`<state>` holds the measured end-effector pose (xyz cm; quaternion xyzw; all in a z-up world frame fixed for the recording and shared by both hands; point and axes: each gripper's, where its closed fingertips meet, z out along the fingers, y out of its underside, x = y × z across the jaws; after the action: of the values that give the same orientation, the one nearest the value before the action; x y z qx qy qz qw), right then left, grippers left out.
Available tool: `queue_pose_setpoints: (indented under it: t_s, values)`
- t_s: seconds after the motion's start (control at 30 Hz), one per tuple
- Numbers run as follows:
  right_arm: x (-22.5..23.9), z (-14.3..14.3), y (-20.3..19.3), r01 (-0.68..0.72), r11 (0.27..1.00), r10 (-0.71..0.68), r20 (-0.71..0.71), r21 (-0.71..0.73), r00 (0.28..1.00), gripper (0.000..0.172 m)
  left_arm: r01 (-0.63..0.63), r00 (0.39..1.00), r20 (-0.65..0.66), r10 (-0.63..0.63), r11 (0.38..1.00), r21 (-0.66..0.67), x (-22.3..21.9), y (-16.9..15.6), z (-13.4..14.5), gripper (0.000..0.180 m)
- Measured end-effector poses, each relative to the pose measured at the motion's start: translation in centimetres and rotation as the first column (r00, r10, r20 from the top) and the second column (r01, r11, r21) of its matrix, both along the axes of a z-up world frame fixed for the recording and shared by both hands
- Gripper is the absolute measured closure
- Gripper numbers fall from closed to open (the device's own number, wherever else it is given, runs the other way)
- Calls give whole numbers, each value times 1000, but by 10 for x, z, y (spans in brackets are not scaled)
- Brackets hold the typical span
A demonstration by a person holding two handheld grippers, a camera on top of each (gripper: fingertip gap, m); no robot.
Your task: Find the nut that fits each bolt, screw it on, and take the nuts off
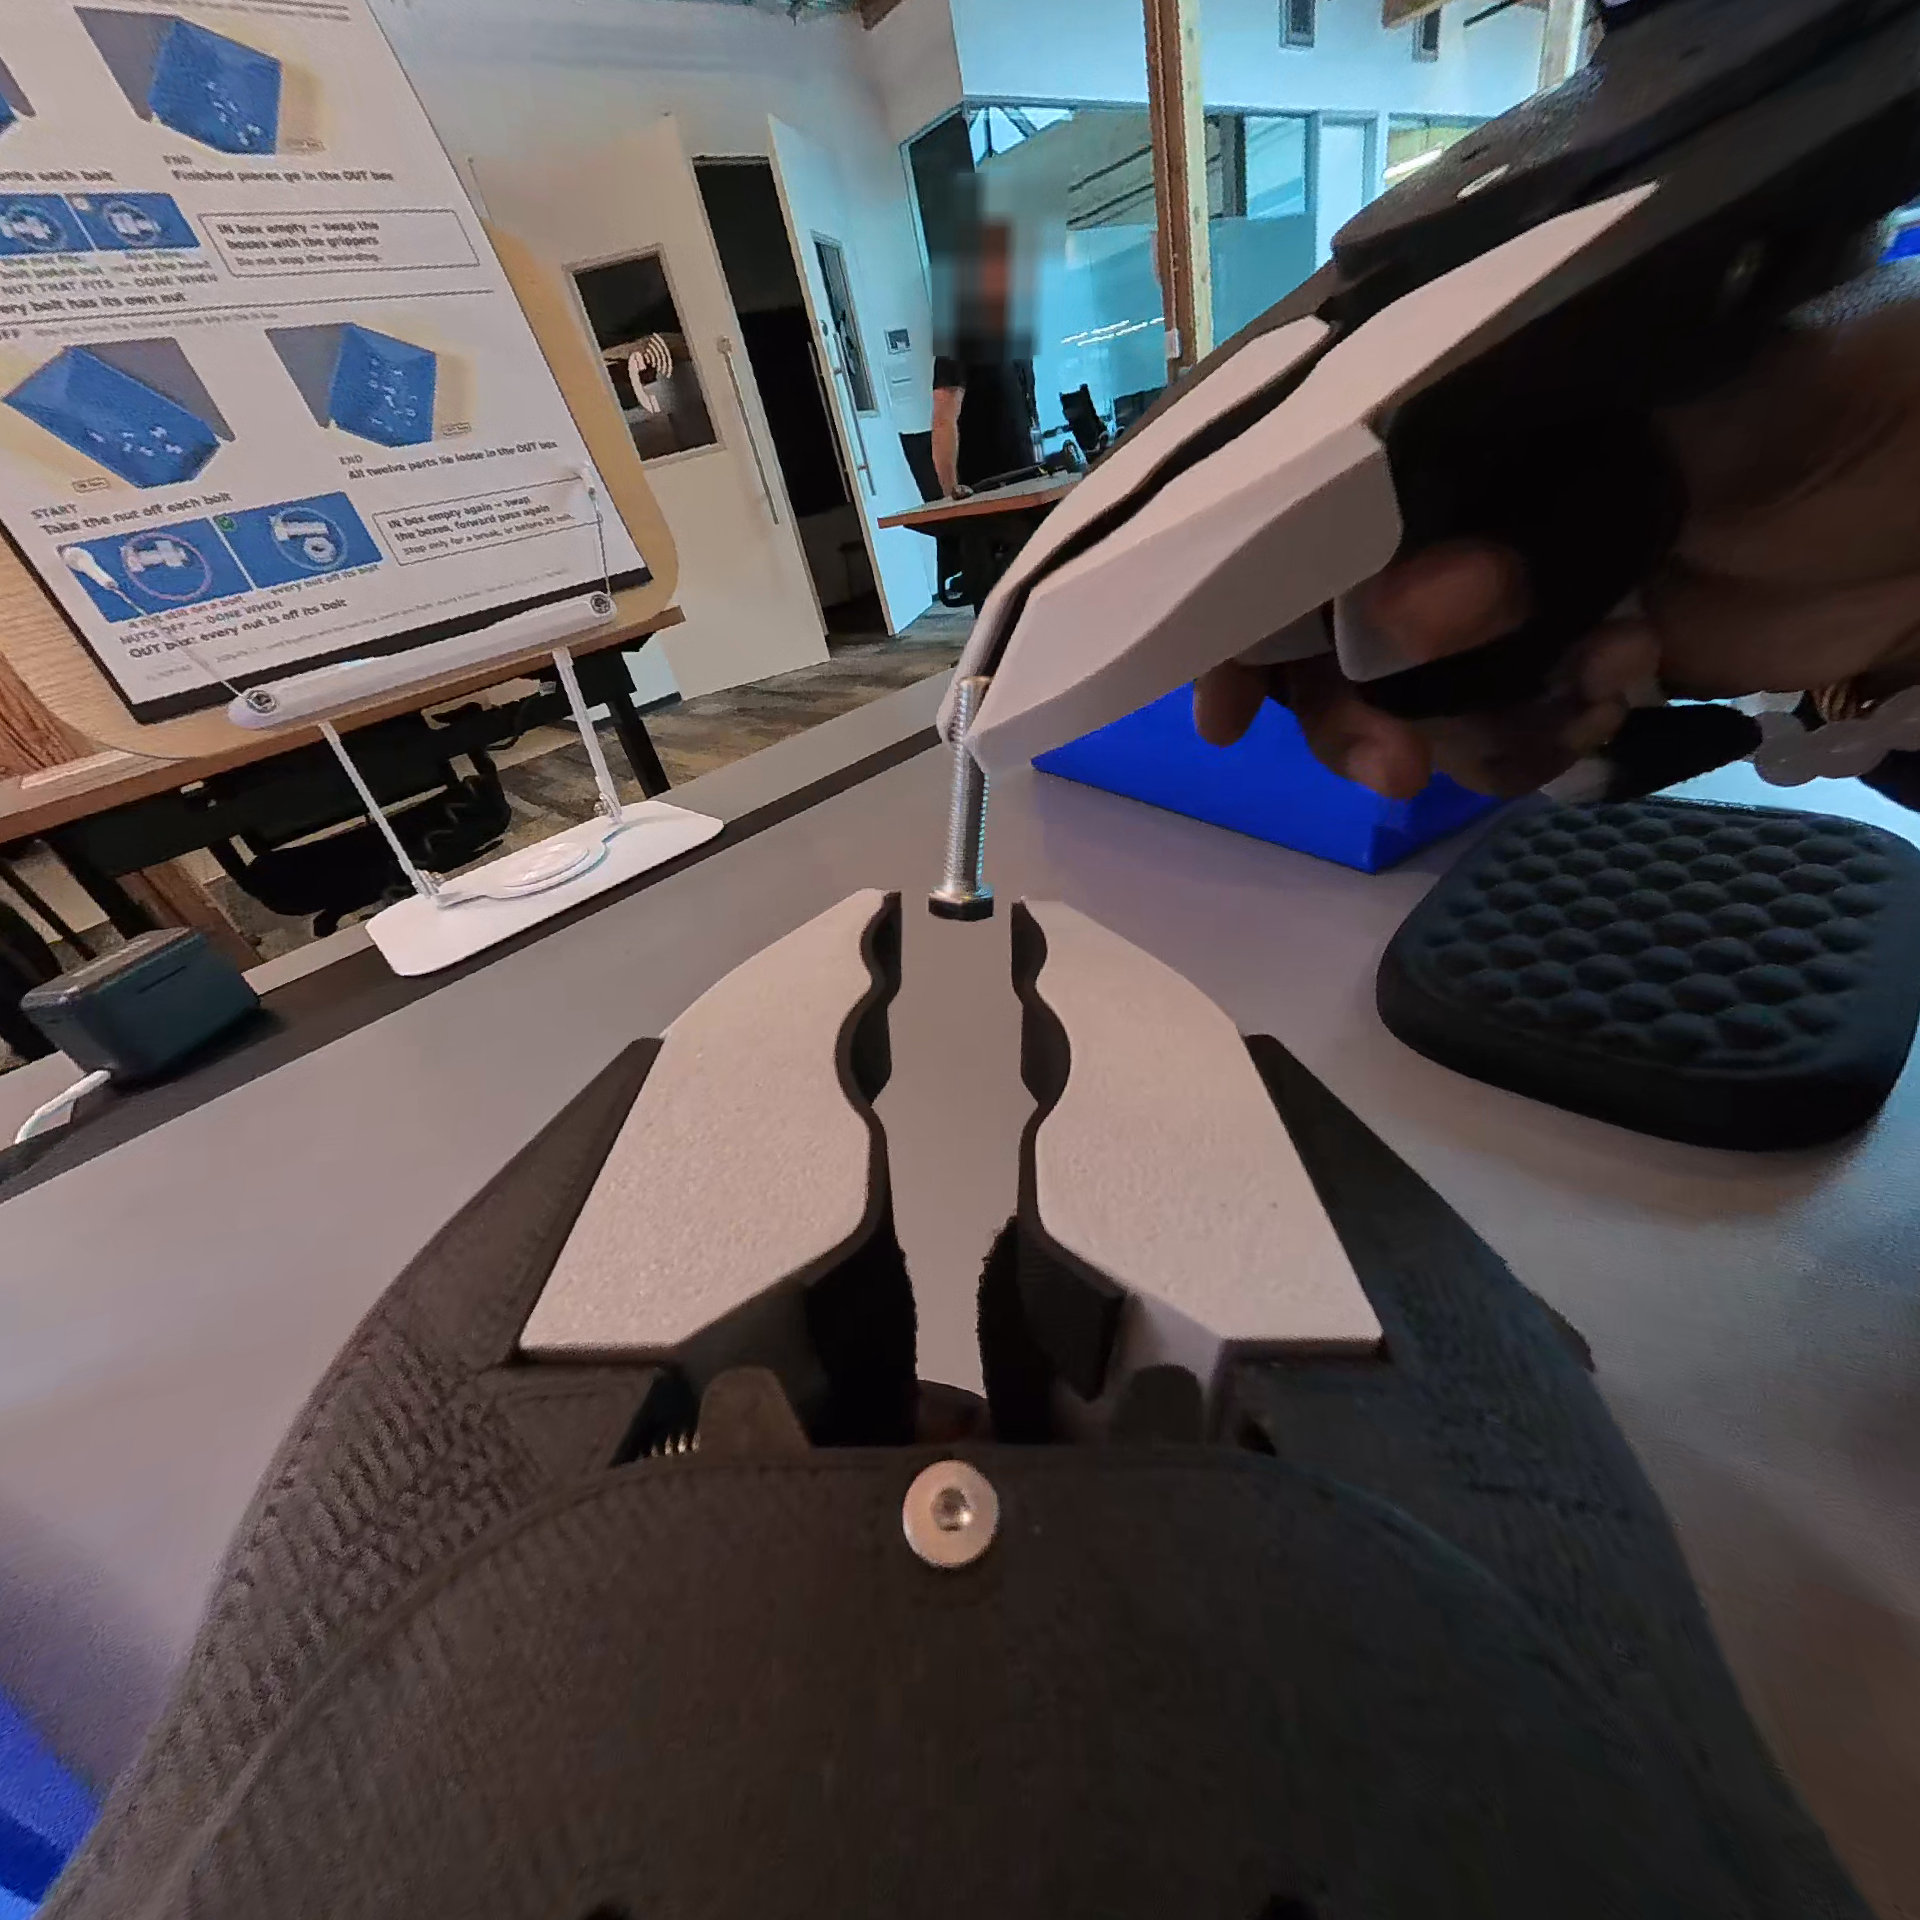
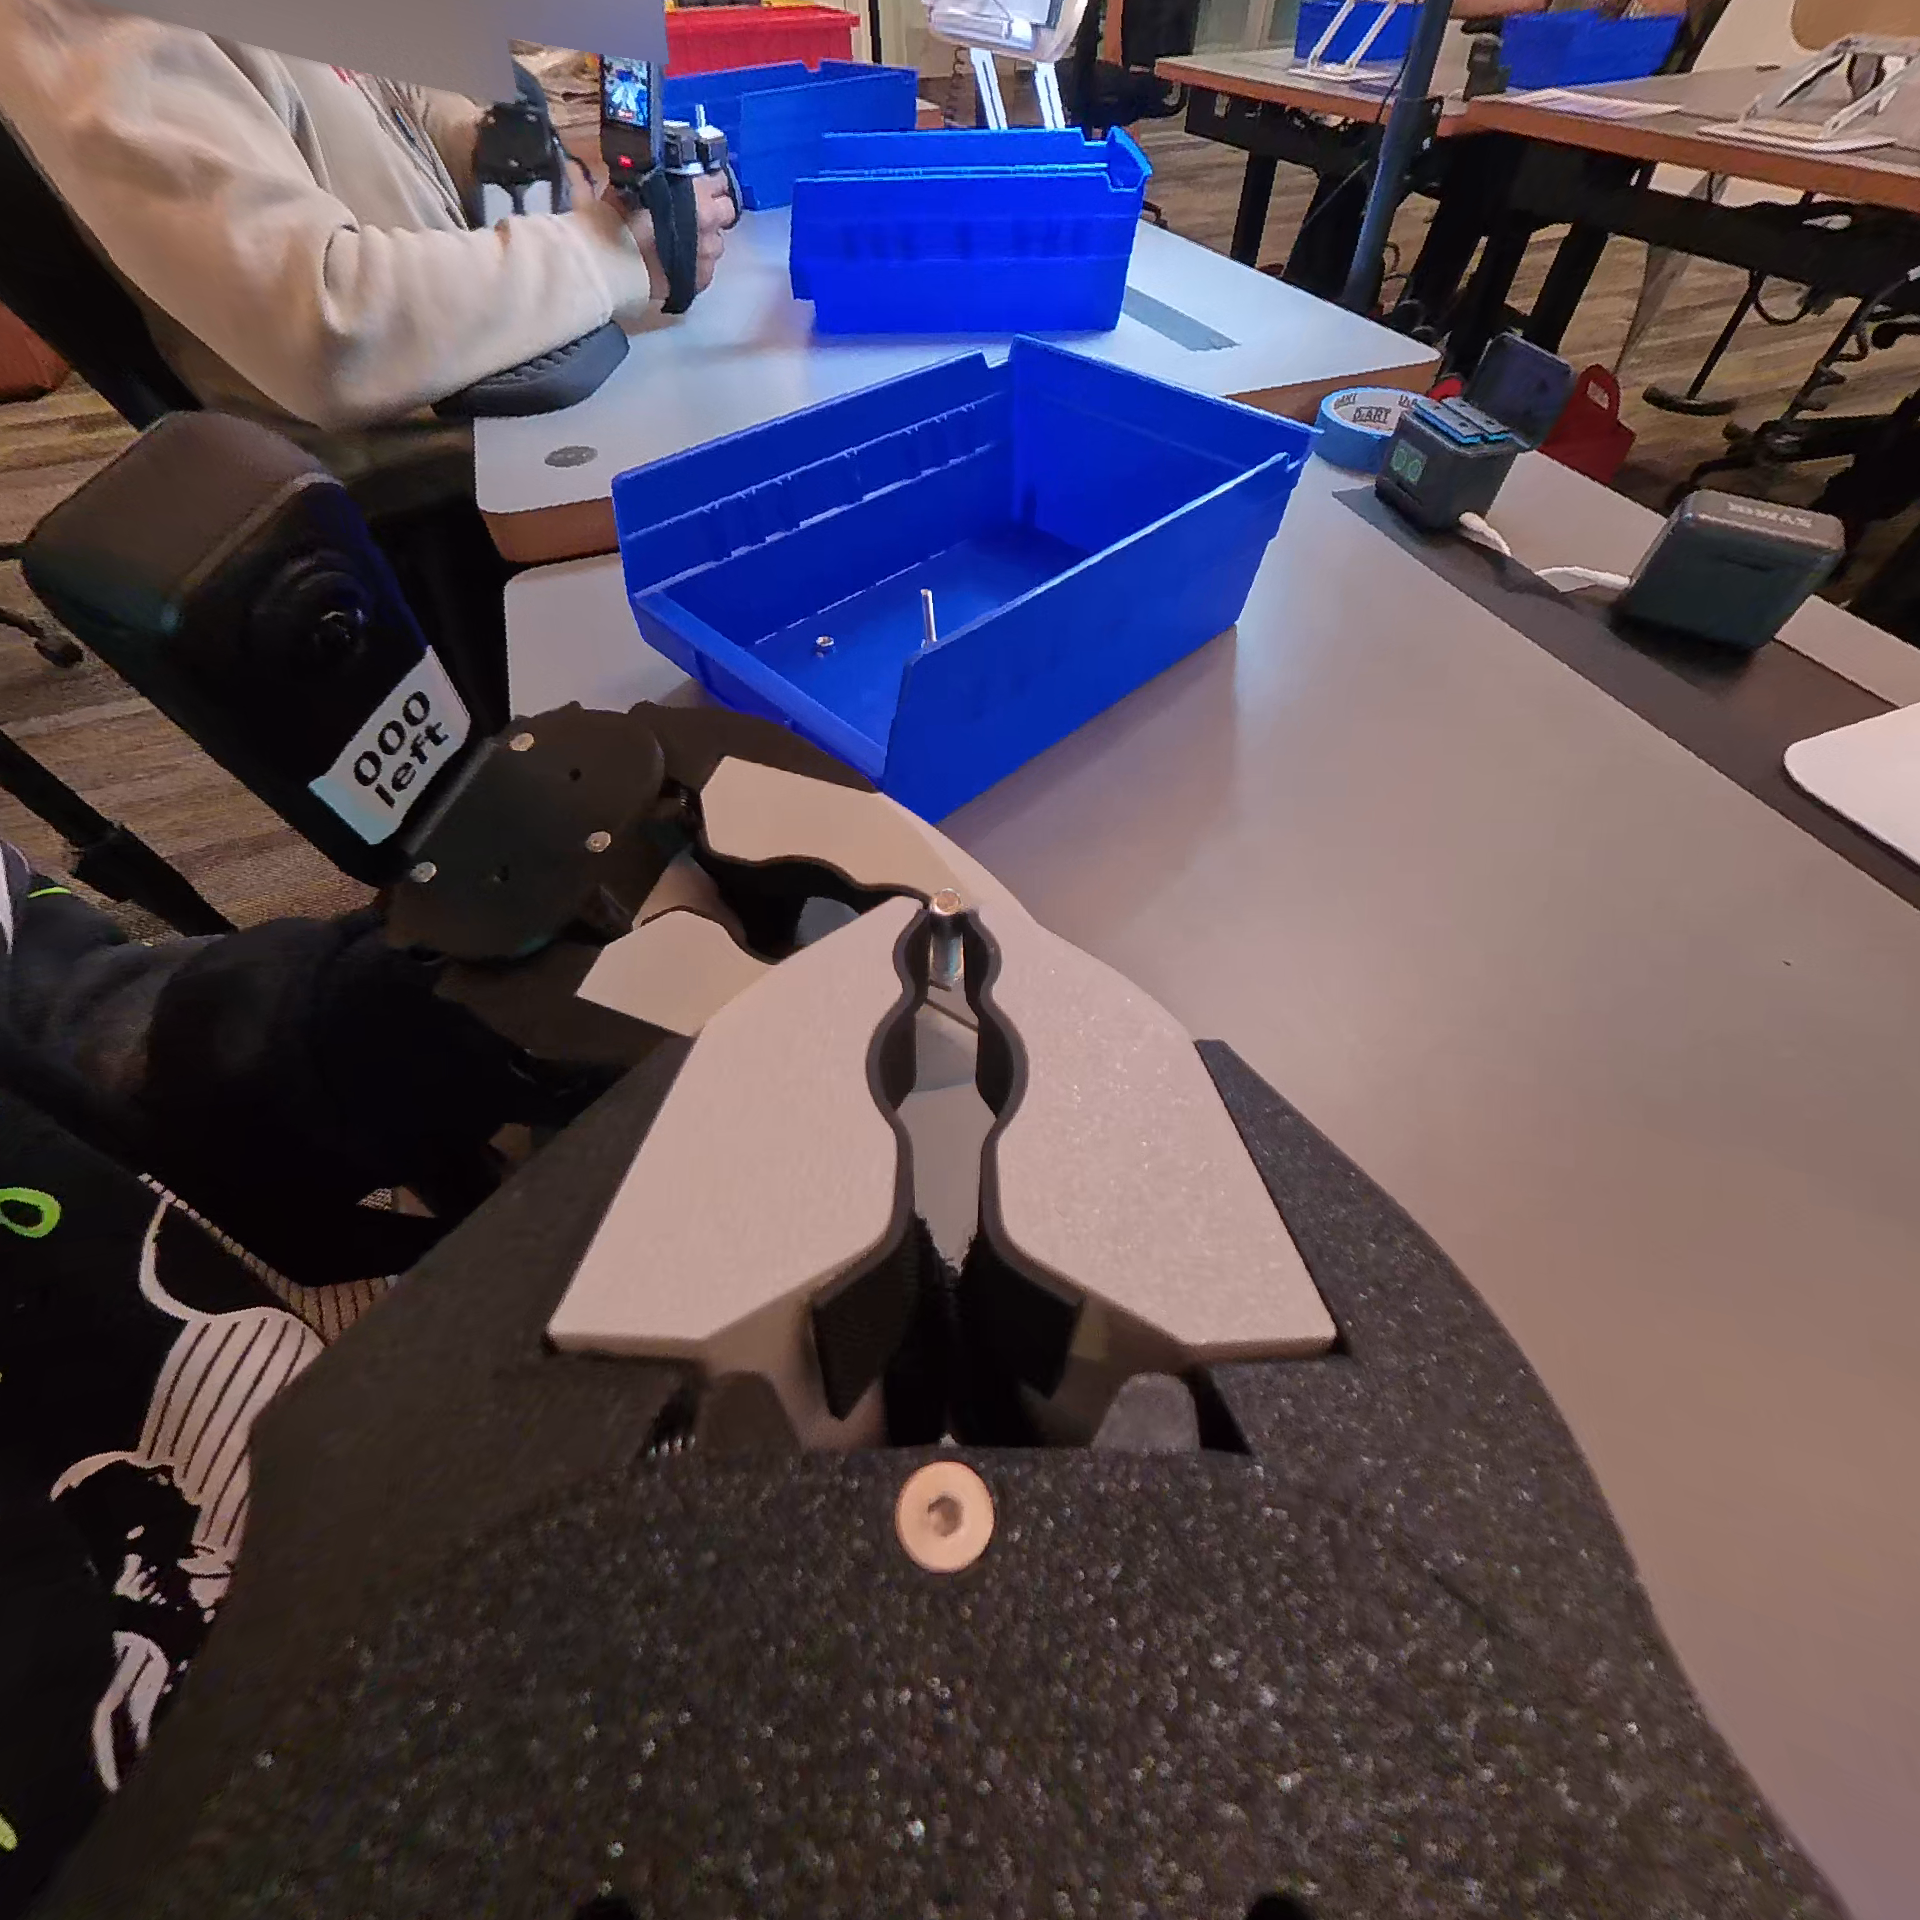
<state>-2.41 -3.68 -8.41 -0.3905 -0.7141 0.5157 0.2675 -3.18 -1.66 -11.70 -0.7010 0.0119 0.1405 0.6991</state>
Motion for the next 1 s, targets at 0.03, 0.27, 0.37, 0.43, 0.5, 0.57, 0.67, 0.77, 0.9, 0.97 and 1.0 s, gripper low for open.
queue_pose_setpoints:
  t_s: [0.03, 0.27, 0.37, 0.43, 0.5, 0.57, 0.67, 0.77, 0.9, 0.97, 1.0]
  values:
    - [0, 0, 0, -2, 1000, 2, 1, -3, 1000, 166, 1, 1000, 1, -1, 1000, 5, 0, 0, 1, 161]
    - [-1, 0, -2, -9, 1000, 9, -2, -12, 1000, 166, 13, 1000, 10, -13, 1000, 25, 1, -1, 2, 170]
    - [-1, -1, -2, -8, 1000, 8, 4, -14, 1000, 166, 22, 1000, 9, -22, 1000, 19, 2, -1, 1, 170]
    - [-1, -2, -2, -8, 1000, 8, 8, -11, 1000, 166, 24, 1000, 2, -24, 1000, 11, 2, -1, -1, 170]
    - [0, -3, -3, -16, 1000, 17, 9, -3, 1000, 166, 42, 999, 1, -42, 999, 7, 4, -1, -1, 171]
    - [4, -5, -1, -32, 999, 31, 20, 21, 999, 147, 50, 999, 3, -50, 999, 10, 2, -3, -1, 171]
    - [15, -28, 11, -87, 991, 76, 100, 105, 992, 137, 87, 995, 51, -88, 996, 27, -3, -8, -2, 171]
    - [34, -86, 24, -220, 956, 151, 316, 195, 937, 143, 140, 985, 93, -146, 987, 73, -3, -13, 1, 171]
    - [42, -135, 36, -331, 894, 186, 423, 300, 887, 150, 165, 980, 102, -173, 983, 79, -2, -14, 0, 170]
    - [39, -143, 40, -306, 899, 130, 477, 312, 869, 153, 152, 983, 91, -158, 986, 73, -3, -13, 0, 170]
    - [39, -144, 39, -282, 911, 94, 515, 301, 852, 152, 140, 986, 81, -145, 988, 71, -4, -13, 0, 170]
